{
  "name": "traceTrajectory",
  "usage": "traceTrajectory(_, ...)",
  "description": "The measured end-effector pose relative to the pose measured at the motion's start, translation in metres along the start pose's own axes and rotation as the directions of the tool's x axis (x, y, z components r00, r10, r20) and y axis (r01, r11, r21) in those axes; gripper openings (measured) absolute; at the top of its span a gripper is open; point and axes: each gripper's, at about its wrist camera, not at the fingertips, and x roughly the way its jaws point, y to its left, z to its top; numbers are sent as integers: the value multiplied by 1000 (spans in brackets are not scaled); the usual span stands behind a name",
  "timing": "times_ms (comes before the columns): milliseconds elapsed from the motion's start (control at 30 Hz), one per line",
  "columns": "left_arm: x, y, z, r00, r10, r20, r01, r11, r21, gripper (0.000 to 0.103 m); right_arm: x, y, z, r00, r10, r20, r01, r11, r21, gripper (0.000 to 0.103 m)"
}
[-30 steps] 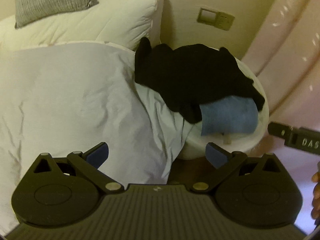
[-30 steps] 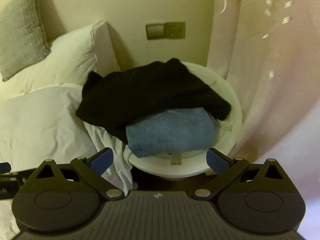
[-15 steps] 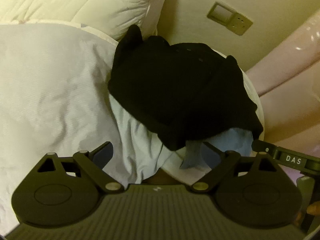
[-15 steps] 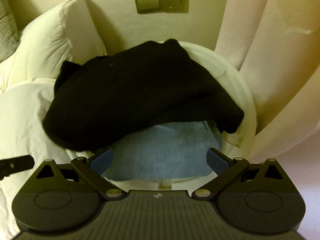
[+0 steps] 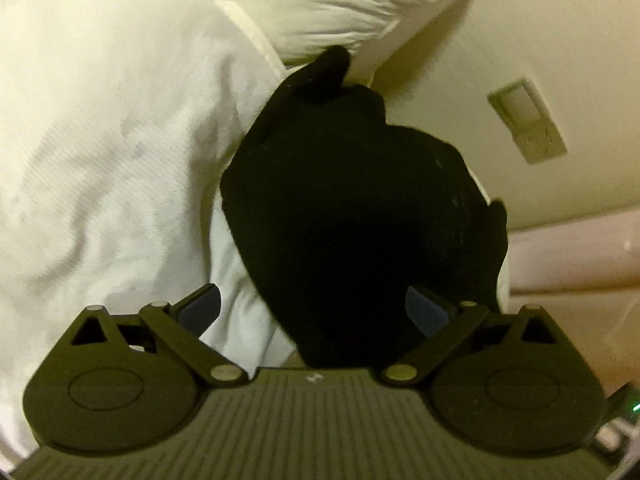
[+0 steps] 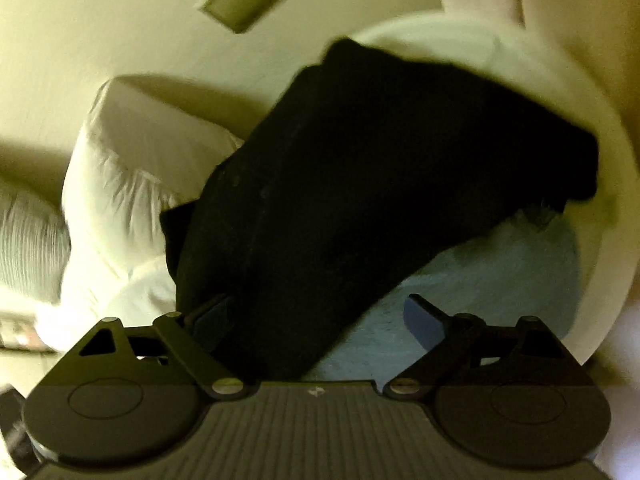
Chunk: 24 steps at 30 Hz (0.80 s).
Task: Fold clothes
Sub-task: 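Grasp the black knit garment with both grippers and lift it off the hamper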
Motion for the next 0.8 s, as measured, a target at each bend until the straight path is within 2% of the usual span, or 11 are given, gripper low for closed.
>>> traceTrajectory(167,24,21,8,996,-83,-20,80,988,-130,81,21,-14,9,999,47,-22,-44,993,109,81)
traceTrajectory(200,30,25,9,995,-94,-29,88,984,-155,72,24,-16,10,999,47,-25,-44,992,122,81)
traceTrajectory(267,38,31,9,994,-105,-41,96,978,-187,31,26,-20,11,998,63,-16,-60,987,148,58)
traceTrajectory(300,40,34,9,994,-105,-44,95,977,-192,28,26,-22,11,998,69,-9,-67,986,155,54)
traceTrajectory(400,40,41,9,995,-95,-25,88,977,-192,28,19,-24,12,996,88,16,-89,983,159,41)
traceTrajectory(467,42,47,10,996,-92,-21,85,973,-214,52,15,-25,12,993,114,22,-116,980,160,41)
traceTrajectory(533,47,52,12,996,-83,-23,75,969,-237,59,14,-29,14,991,132,19,-133,975,180,42)
traceTrajectory(600,53,52,16,995,-93,-34,83,968,-237,52,20,-35,15,991,137,12,-136,964,230,52)
traceTrajectory(633,55,50,18,993,-107,-39,95,968,-231,33,24,-36,15,990,143,10,-141,959,245,57)
traceTrajectory(667,53,45,20,994,-107,-36,97,973,-211,16,27,-35,16,989,150,8,-147,959,244,55)
traceTrajectory(800,33,16,23,997,-82,4,82,994,-71,7,20,-16,22,994,110,27,-113,982,151,22)
